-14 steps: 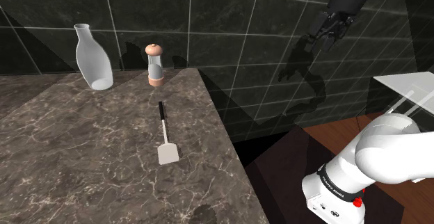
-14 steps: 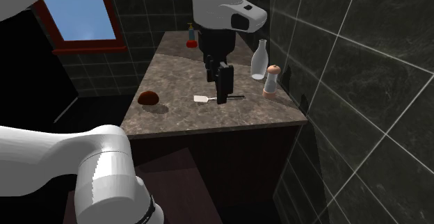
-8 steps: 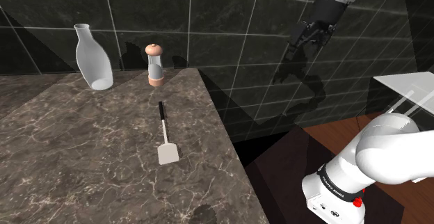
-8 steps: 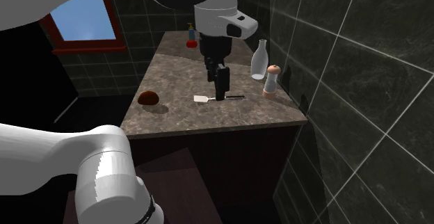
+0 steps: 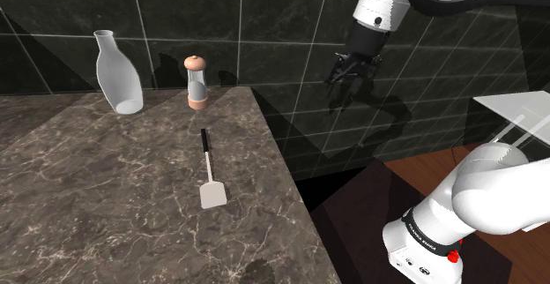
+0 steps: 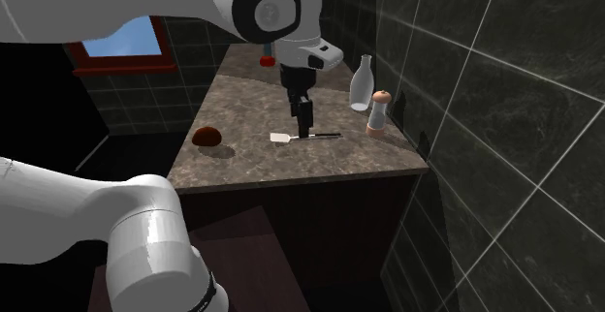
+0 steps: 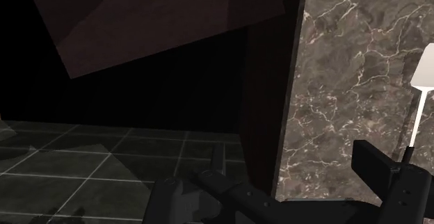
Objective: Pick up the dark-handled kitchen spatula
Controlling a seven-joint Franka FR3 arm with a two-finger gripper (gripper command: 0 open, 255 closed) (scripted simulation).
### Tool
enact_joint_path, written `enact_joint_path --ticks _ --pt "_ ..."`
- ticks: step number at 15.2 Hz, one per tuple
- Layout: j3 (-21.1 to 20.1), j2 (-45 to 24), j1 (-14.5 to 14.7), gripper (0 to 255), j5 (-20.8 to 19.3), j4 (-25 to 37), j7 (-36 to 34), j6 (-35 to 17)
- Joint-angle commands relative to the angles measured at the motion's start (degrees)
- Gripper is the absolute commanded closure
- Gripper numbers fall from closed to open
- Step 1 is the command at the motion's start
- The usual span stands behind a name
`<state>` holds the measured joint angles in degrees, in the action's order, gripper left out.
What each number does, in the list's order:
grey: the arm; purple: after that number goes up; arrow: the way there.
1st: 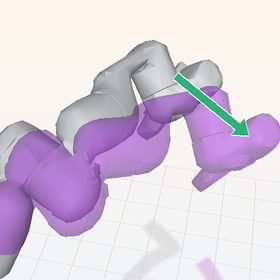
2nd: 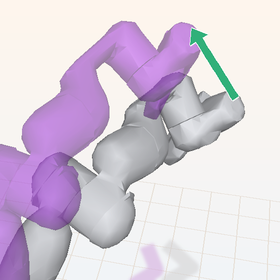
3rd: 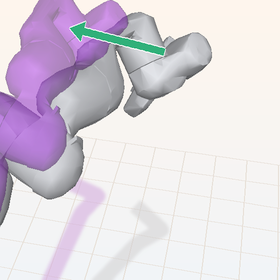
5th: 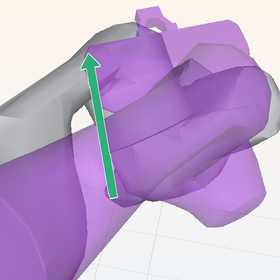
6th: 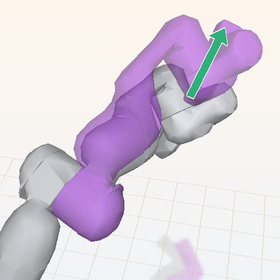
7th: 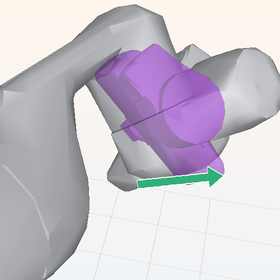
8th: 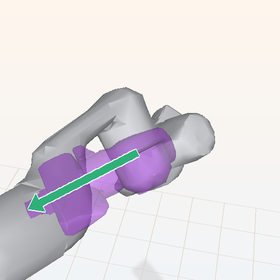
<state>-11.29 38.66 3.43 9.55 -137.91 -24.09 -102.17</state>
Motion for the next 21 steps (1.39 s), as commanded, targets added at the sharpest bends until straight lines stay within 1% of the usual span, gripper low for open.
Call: enact_joint_path --ticks 1,6,11,14,16,19,21 --pt "-2.48 -2.94 0.3 0 0.72 0.47 -2.64 -2.87" --pt "-8.45 -11.12 0.45 0 1.05 2.22 -9.16 -10.02" --pt "-14.26 -20.98 -0.11 0 -1.28 5.97 -16.65 -16.44" --pt "-17.42 -27.67 -0.51 0 -4.42 9.16 -21.91 -19.65" --pt "-19.22 -32.45 -0.59 0 -7.33 11.7 -25.79 -21.39" --pt "-21.07 -40.03 -0.02 0 -12.73 16.16 -31.99 -23.24" --pt "-21.52 -45.23 1.07 0 -16.69 19.59 -36.11 -23.88"
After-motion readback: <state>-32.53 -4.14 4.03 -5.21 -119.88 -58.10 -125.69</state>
